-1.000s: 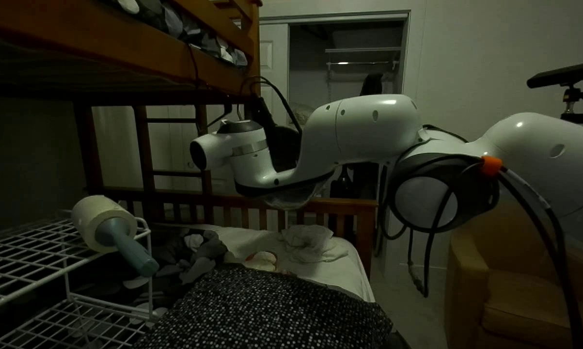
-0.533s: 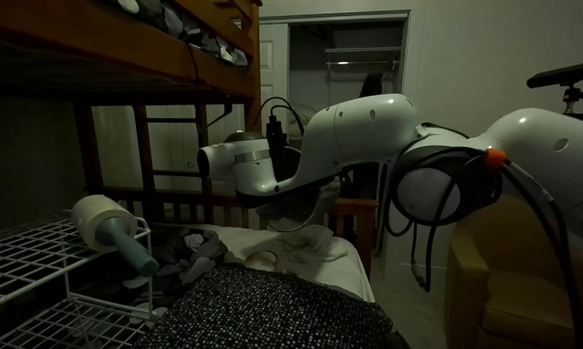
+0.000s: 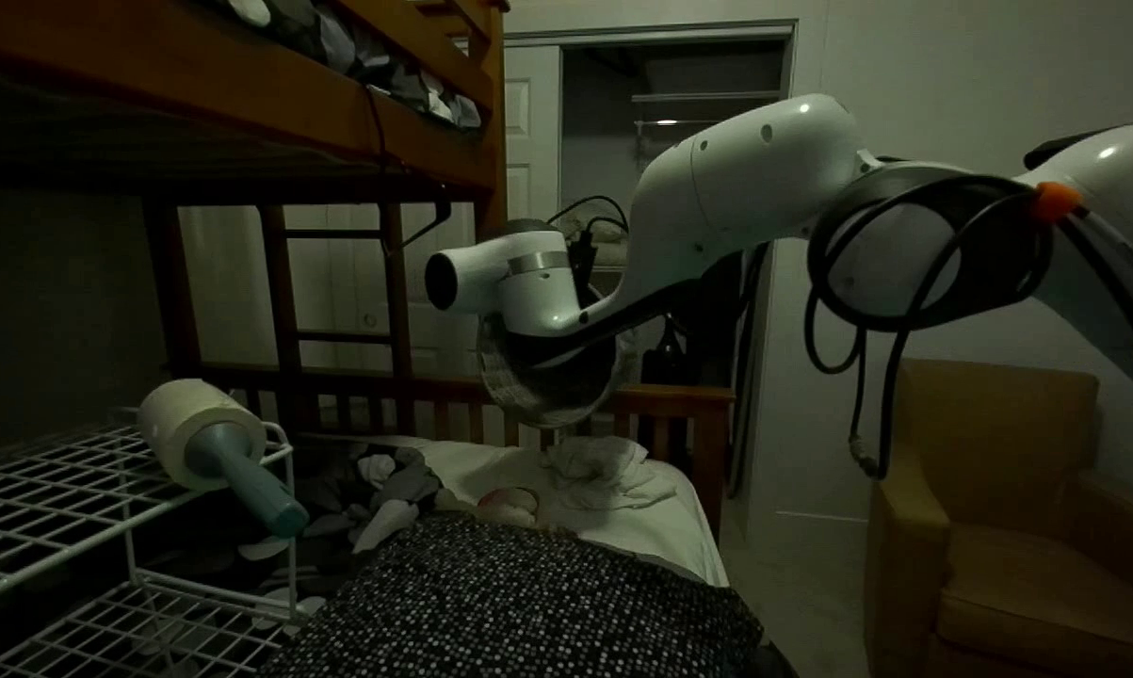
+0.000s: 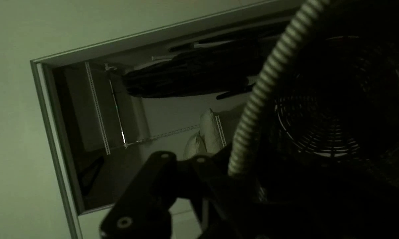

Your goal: Pick up the basket and pour all the contents onto the bed, put the basket back on the bed

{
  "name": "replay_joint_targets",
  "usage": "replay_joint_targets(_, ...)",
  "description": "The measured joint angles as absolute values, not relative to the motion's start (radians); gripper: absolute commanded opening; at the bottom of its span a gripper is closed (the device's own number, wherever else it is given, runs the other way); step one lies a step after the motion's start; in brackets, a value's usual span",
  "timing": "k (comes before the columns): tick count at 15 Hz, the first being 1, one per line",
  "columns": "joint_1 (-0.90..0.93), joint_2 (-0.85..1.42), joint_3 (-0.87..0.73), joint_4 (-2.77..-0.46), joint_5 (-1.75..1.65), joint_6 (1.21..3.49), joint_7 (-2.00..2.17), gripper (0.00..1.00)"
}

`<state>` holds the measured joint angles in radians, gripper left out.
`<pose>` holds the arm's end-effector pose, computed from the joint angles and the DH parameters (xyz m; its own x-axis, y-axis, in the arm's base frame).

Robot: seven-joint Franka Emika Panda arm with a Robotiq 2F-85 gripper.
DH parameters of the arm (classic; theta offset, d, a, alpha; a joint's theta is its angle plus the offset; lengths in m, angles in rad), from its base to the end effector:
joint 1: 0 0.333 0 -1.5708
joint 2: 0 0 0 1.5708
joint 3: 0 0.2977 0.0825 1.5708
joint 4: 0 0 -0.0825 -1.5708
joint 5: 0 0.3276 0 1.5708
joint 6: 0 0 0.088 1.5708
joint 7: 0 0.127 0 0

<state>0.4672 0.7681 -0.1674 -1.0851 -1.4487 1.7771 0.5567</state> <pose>0.6966 0.1530 0.4505 0.8435 0.4555 0.2846 -0.2218 -0.1871 0.9570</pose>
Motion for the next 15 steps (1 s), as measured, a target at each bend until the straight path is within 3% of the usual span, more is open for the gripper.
replay_joint_targets(2,0.44,0.715,-0.168,-1.177,-1.449,1.845,0.695,0.03)
replay_joint_targets(3,0.429,0.69,-0.169,-1.219,-1.449,1.865,0.761,0.12)
replay_joint_targets(5,0.402,0.678,-0.135,-1.238,-1.454,1.868,0.768,0.12)
replay_joint_targets(6,0.394,0.682,-0.121,-1.238,-1.454,1.867,0.765,0.03)
replay_joint_targets(11,0.335,0.674,-0.038,-1.242,-1.414,1.912,0.828,0.03)
replay_joint_targets(15,0.218,0.556,-0.015,-1.347,-1.364,2.123,0.918,0.03)
